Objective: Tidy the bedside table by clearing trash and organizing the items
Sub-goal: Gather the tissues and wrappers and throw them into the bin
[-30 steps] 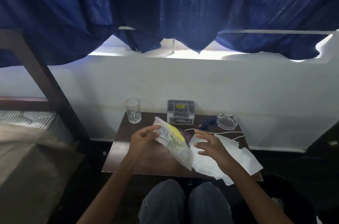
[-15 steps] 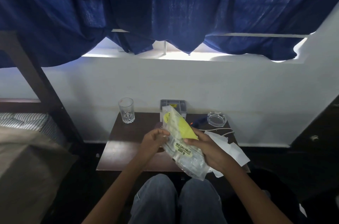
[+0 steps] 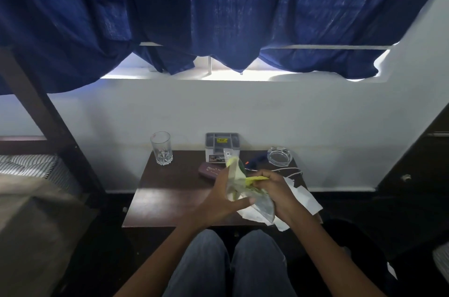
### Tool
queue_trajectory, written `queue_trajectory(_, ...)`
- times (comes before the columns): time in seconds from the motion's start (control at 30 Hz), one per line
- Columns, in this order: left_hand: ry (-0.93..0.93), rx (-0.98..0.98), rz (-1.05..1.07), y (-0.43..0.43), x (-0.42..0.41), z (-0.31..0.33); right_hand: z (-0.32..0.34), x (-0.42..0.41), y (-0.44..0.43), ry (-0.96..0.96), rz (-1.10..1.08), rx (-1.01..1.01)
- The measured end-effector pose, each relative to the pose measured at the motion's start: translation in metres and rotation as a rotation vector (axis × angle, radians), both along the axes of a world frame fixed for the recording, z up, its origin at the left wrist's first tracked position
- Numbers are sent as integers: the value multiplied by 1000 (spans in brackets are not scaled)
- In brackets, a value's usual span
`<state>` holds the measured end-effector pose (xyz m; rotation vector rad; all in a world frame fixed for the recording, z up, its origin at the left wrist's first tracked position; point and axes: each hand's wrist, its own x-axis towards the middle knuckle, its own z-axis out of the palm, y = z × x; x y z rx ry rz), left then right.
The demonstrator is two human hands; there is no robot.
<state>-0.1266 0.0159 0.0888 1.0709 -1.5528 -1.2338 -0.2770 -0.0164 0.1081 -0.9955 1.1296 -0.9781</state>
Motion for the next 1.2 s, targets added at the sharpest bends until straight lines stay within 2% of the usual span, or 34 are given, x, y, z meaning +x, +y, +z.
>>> queue_trajectory(0.13,-308,-88,45,-1,-24,-10,2,-3,-1,59,-121,-20)
queue_trajectory(0.23,-391,-180,157,-7,-44,-17,5,-8,-1,-97,-149,48)
queue_trajectory(0.33,-360,-145,248,-15,-58,-20,3,-24,-3,-188,-82,123)
queue_trajectory(0.43,-302,-58,225,-24,-75,-18,-3,-61,-3,-97,36,135)
queue_trajectory(0.57,-97,41,131,-34,-99,-17,-17,-117,3,-15,177,80)
queue_trajectory(0.67,-118,150,8,-40,-121,-18,-30,-143,5,123,137,40)
queue_trajectory(0.73,-187,195,-26,-43,-140,-19,-33,-158,6,90,108,52)
queue_trajectory(0.87,-266,153,0,-50,-171,-26,-33,-190,8,-45,134,72)
queue_trajectory(0.93,-248,187,-7,-57,-184,-28,-34,-202,11,-58,86,59)
queue_trajectory(1.03,-229,235,-14,-62,-206,-32,-40,-214,11,22,-48,29)
queue_trajectory(1.2,-79,422,-28,-75,-241,-39,-62,-233,5,15,-200,16)
